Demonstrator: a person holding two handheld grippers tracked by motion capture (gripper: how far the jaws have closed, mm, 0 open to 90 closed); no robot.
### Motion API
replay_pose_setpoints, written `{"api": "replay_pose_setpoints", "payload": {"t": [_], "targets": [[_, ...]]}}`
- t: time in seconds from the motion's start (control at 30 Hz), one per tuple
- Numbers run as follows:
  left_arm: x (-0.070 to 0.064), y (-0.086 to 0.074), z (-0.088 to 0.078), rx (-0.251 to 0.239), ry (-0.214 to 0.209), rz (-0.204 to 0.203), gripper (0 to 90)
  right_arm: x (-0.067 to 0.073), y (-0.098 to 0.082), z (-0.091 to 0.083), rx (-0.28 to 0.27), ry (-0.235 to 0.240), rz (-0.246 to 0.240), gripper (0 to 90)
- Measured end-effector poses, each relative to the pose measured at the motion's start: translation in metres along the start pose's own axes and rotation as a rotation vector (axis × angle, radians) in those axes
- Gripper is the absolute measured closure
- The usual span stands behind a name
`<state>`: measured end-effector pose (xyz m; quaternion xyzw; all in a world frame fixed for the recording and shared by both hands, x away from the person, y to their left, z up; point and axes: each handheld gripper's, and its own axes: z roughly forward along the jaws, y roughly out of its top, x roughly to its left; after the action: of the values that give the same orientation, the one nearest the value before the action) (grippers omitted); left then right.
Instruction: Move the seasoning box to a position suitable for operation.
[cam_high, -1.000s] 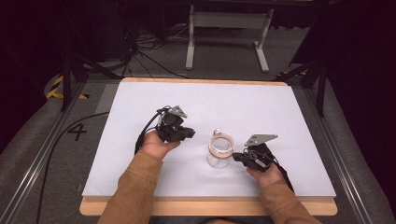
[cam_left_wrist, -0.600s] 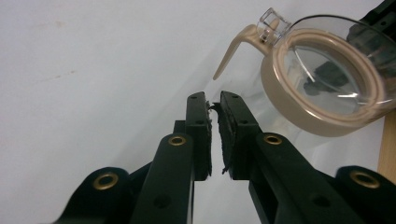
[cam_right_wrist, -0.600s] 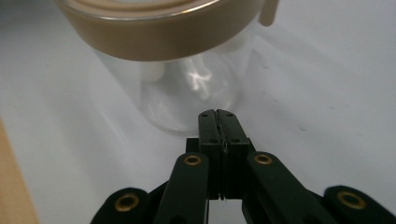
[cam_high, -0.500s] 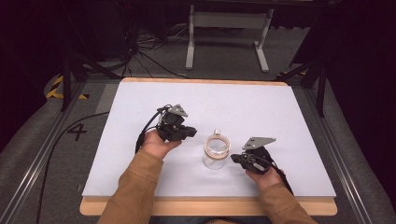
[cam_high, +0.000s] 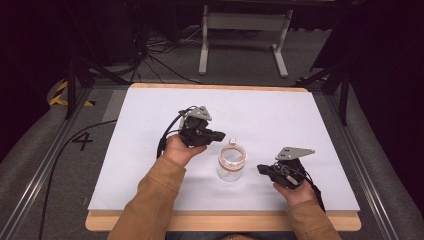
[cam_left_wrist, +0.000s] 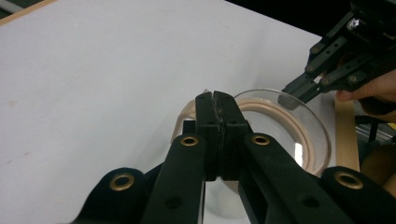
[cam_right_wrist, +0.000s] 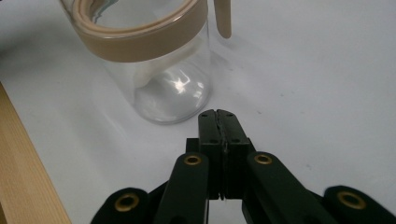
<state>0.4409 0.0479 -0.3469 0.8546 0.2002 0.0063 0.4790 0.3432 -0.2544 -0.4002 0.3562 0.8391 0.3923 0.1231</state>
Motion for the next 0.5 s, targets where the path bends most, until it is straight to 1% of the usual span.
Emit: {"api": "replay_pose_setpoints", "payload": {"t": [0.03, 0.1, 0.23, 0.27, 0.3, 0.33, 0.37, 0.4, 0.43, 0.47, 0.5], "targets": [[0.0, 0.001, 0.001, -0.003, 0.002, 0.005, 89.5, 0.001, -0.001, 0.0, 0.003, 0.001, 0.0, 89.7], [-0.001, 0.003, 0.002, -0.024, -0.01, 0.007, 89.5, 0.002, -0.002, 0.001, 0.006, 0.007, 0.0, 89.7], [-0.003, 0.007, 0.005, -0.045, -0.001, 0.033, 89.4, 0.005, -0.002, 0.001, 0.007, 0.014, -0.005, 89.7], [-0.004, 0.007, 0.007, -0.057, 0.004, 0.029, 89.5, 0.006, -0.002, 0.001, 0.006, 0.017, -0.004, 89.7], [-0.004, 0.008, 0.008, -0.048, 0.014, 0.045, 89.5, 0.007, -0.002, 0.0, 0.004, 0.02, -0.002, 89.7], [-0.004, 0.007, 0.01, -0.061, 0.033, 0.055, 89.5, 0.007, -0.001, 0.0, 0.003, 0.021, -0.001, 89.7], [-0.004, 0.007, 0.01, -0.061, 0.033, 0.055, 89.6, 0.008, -0.001, 0.0, 0.003, 0.022, -0.003, 89.7], [-0.002, 0.004, 0.012, -0.07, 0.046, 0.044, 89.7, 0.009, -0.001, -0.001, 0.004, 0.022, -0.005, 89.7], [-0.001, 0.003, 0.014, -0.083, 0.031, 0.043, 89.7, 0.01, -0.001, -0.001, 0.004, 0.022, -0.007, 89.7], [-0.001, 0.003, 0.014, -0.083, 0.031, 0.043, 89.7, 0.01, -0.001, -0.001, 0.004, 0.022, -0.007, 89.7], [0.0, 0.003, 0.016, -0.08, 0.021, 0.041, 89.7, 0.01, -0.001, -0.001, 0.005, 0.024, -0.008, 89.7]]}}
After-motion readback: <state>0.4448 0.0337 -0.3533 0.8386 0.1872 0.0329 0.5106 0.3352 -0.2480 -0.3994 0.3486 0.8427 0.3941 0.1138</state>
